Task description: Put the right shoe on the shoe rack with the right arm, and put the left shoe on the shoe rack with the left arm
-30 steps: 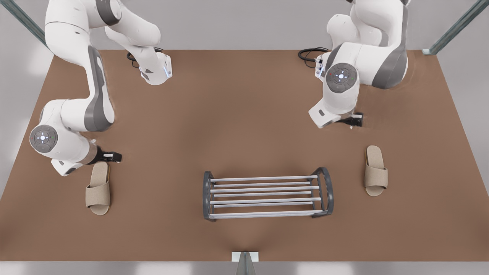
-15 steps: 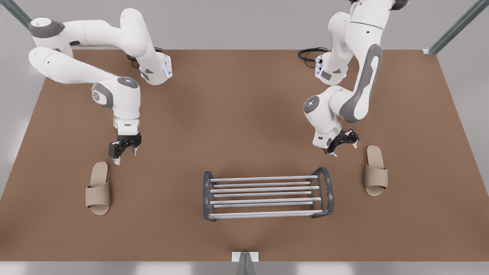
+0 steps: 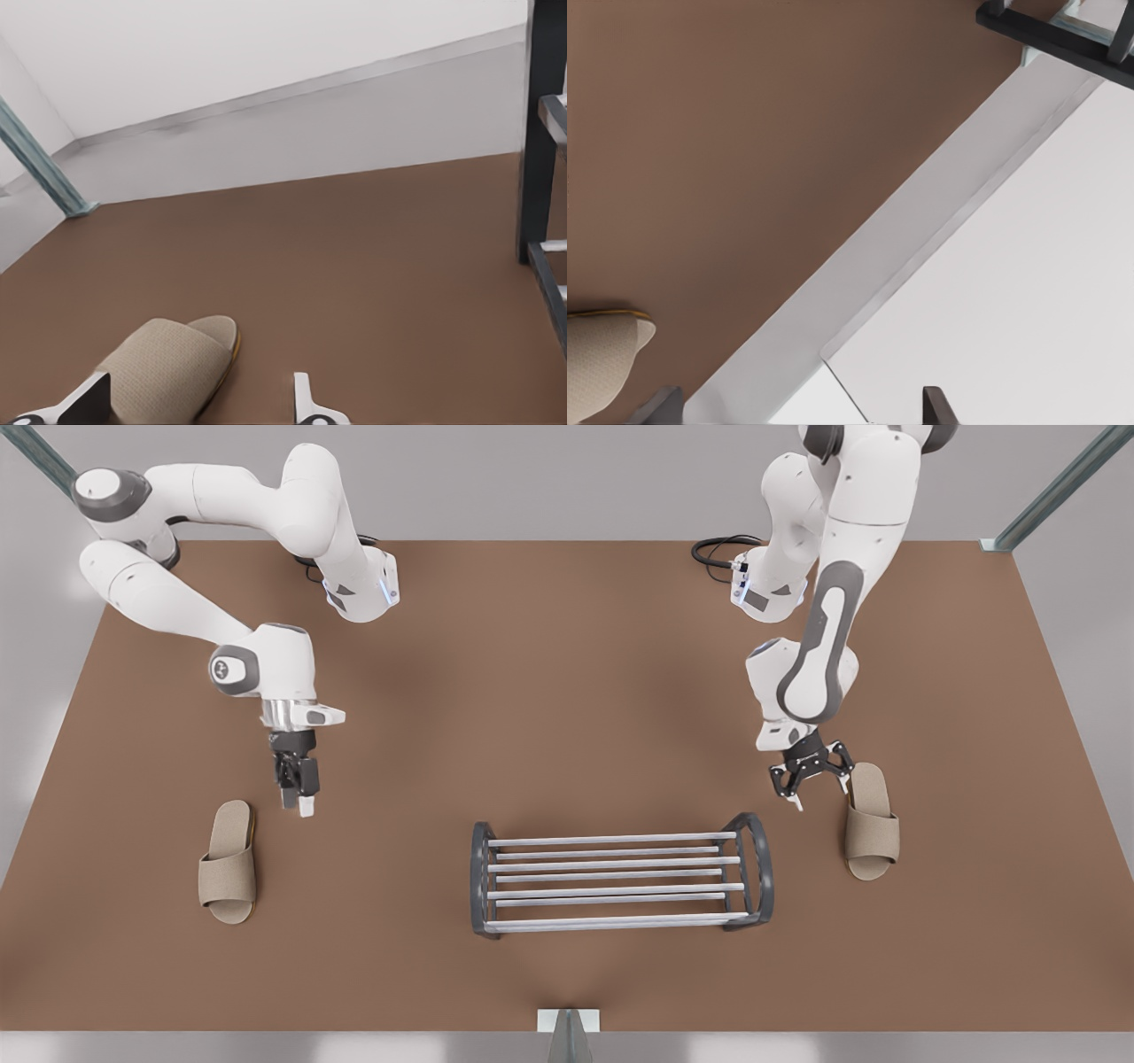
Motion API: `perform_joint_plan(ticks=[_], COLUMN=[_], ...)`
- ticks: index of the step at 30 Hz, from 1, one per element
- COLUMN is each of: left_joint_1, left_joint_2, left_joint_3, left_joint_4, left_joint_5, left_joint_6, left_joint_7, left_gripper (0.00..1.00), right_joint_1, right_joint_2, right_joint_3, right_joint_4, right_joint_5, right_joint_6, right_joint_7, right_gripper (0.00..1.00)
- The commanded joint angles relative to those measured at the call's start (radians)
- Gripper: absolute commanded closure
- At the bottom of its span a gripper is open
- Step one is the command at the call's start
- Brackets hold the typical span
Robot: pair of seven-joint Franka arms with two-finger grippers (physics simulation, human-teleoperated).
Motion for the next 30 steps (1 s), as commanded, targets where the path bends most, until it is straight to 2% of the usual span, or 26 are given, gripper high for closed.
perform_joint_plan(ticks=[1,2,6,14,17,19,22,26,28,30], left_joint_1=[0.004,-0.002,0.003,0.050,0.050,0.088,0.095,0.102,0.171,0.204], left_joint_2=[0.002,-0.039,-0.039,0.082,0.114,0.142,0.176,0.220,0.226,0.232], left_joint_3=[0.018,0.024,0.065,0.085,0.085,0.079,0.064,0.052,-0.013,-0.023], left_joint_4=[-0.008,-0.031,-0.055,-0.037,0.000,0.020,0.055,0.092,0.116,0.120], left_joint_5=[0.115,0.126,0.212,0.387,0.399,0.496,0.548,0.548,0.550,0.574], left_joint_6=[0.094,0.089,0.085,0.048,0.048,0.060,0.093,0.102,0.103,0.102], left_joint_7=[-0.951,-0.949,-0.968,-1.031,-1.031,-1.035,-1.058,-1.083,-1.083,-1.083], left_gripper=[0.00,0.00,0.00,0.00,0.00,0.00,0.00,0.00,0.00,0.00], right_joint_1=[0.013,0.011,-0.081,-0.191,-0.222,-0.208,-0.222,-0.291,-0.323,-0.355], right_joint_2=[0.001,0.001,0.090,0.102,0.102,0.075,0.076,0.076,0.078,0.083], right_joint_3=[-0.012,-0.012,-0.040,-0.186,-0.282,-0.327,-0.336,-0.324,-0.325,-0.338], right_joint_4=[-0.004,-0.005,-0.024,-0.008,0.033,0.168,0.156,0.058,0.061,0.064], right_joint_5=[0.027,0.027,0.024,-0.097,-0.192,-0.194,-0.195,-0.194,-0.195,-0.195], right_joint_6=[-0.043,-0.058,0.002,0.193,0.299,0.532,0.528,0.440,0.440,0.447], right_joint_7=[-0.899,-0.907,-1.408,-1.712,-1.725,-1.728,-1.616,-1.467,-1.418,-1.341], right_gripper=[0.00,0.00,0.00,0.00,0.00,0.00,0.00,0.00,0.00,0.00])
